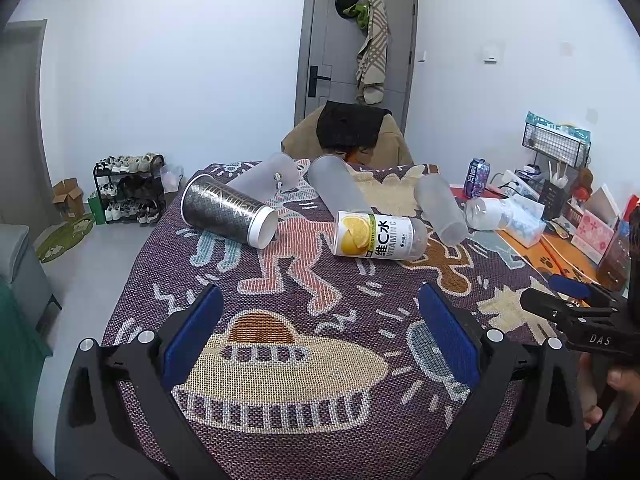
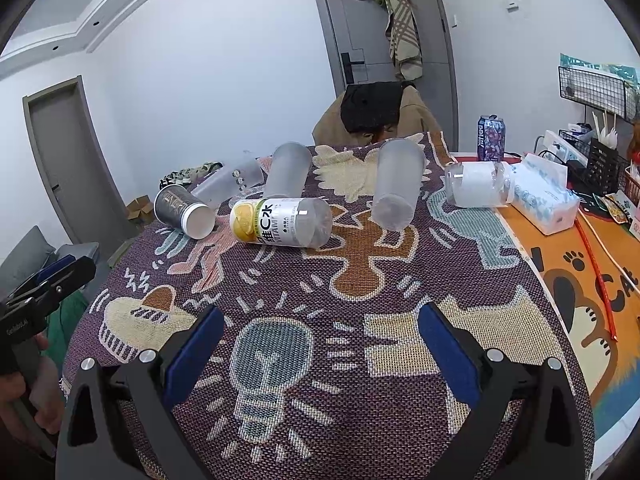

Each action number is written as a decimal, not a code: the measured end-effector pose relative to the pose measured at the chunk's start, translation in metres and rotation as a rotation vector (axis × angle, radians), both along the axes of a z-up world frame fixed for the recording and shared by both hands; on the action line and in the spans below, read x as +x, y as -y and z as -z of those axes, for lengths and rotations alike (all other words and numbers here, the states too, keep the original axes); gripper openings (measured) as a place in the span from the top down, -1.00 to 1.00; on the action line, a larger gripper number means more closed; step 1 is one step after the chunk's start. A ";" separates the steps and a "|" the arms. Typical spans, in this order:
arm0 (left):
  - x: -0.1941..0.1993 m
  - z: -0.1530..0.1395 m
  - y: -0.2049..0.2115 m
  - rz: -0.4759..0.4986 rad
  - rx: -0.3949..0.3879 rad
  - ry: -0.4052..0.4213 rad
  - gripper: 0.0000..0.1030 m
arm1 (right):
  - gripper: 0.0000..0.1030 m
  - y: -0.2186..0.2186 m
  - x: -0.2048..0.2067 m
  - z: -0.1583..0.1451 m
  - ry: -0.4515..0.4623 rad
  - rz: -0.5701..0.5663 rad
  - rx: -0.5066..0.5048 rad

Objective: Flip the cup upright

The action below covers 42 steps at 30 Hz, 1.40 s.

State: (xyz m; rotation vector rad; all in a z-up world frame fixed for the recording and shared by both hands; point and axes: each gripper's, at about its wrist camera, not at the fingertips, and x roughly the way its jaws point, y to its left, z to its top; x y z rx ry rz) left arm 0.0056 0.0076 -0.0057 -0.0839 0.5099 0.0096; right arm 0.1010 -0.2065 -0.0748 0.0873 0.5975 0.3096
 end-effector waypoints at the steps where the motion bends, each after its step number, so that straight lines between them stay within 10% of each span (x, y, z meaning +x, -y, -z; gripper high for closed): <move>1: 0.000 0.000 0.000 0.000 -0.001 0.000 -0.89 | -0.85 0.000 0.001 0.000 -0.002 0.001 -0.001; 42: 0.005 0.007 0.000 0.008 -0.027 -0.014 -0.89 | -0.85 0.004 0.005 -0.002 -0.013 0.011 -0.001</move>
